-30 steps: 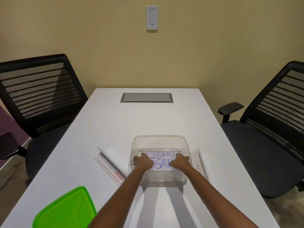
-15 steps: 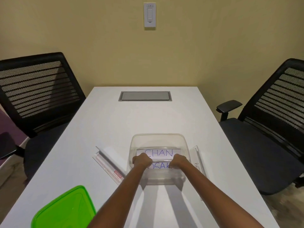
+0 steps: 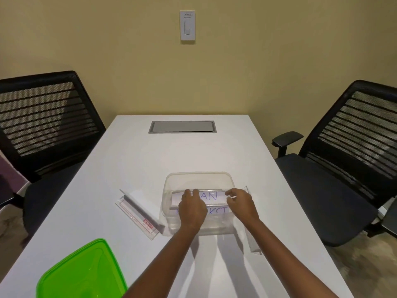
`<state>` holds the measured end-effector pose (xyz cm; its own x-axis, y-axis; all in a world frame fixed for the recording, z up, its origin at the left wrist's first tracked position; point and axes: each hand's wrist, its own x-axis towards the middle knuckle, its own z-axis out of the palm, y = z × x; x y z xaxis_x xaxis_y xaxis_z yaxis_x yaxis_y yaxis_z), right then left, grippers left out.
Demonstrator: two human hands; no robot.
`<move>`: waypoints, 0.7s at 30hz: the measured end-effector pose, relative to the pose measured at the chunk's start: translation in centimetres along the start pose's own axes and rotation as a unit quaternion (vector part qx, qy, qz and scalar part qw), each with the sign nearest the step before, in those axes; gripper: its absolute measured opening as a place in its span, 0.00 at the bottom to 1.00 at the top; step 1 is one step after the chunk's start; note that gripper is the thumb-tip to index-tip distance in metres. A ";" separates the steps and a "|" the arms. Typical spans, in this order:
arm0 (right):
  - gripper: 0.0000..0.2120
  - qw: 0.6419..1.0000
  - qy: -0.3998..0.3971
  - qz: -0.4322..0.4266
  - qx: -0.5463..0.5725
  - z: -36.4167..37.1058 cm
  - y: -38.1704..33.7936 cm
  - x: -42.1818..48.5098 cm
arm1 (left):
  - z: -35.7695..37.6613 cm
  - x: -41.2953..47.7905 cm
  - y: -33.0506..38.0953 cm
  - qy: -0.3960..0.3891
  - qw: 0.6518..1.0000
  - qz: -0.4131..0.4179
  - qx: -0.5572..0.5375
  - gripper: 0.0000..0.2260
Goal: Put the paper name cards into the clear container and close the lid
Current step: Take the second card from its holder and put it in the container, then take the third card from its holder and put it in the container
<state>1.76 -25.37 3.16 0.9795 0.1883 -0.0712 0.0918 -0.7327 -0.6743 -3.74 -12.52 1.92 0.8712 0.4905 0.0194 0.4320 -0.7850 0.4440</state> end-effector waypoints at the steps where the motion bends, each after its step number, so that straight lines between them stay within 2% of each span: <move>1: 0.14 1.000 0.018 0.005 0.019 -0.7 0.4 -0.4 | 0.4 -0.7 0.5 0.013 1.000 0.029 -0.002 0.19; 5: 0.14 0.997 0.047 0.033 0.059 -3.0 2.5 -1.7 | 0.9 -3.7 2.7 0.056 0.984 0.166 0.005 0.20; 8: 0.13 0.996 0.043 0.055 0.062 -4.1 4.4 -2.7 | 1.8 -5.7 4.1 0.053 0.967 0.244 0.049 0.21; 12: 0.13 0.994 0.026 0.090 0.048 -4.6 7.1 -4.0 | 3.3 -7.7 5.2 0.009 0.955 0.295 0.010 0.22; 15: 0.15 0.990 -0.017 0.137 0.029 -4.2 9.2 -4.7 | 4.5 -9.0 5.8 -0.058 0.966 0.249 -0.039 0.20; 17: 0.18 0.985 -0.055 0.162 0.021 -3.7 10.4 -5.1 | 5.8 -9.3 6.1 -0.139 0.972 0.176 -0.066 0.21; 21: 0.21 0.976 -0.115 0.183 0.011 -2.7 11.6 -6.0 | 7.3 -9.1 6.5 -0.254 0.959 0.055 -0.113 0.21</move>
<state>-2.56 -36.76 -2.27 0.8798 0.0598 -0.4716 -0.2637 -0.7642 -0.5886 -7.20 -24.82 -1.92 0.9343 0.1173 -0.3366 0.3203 -0.6904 0.6486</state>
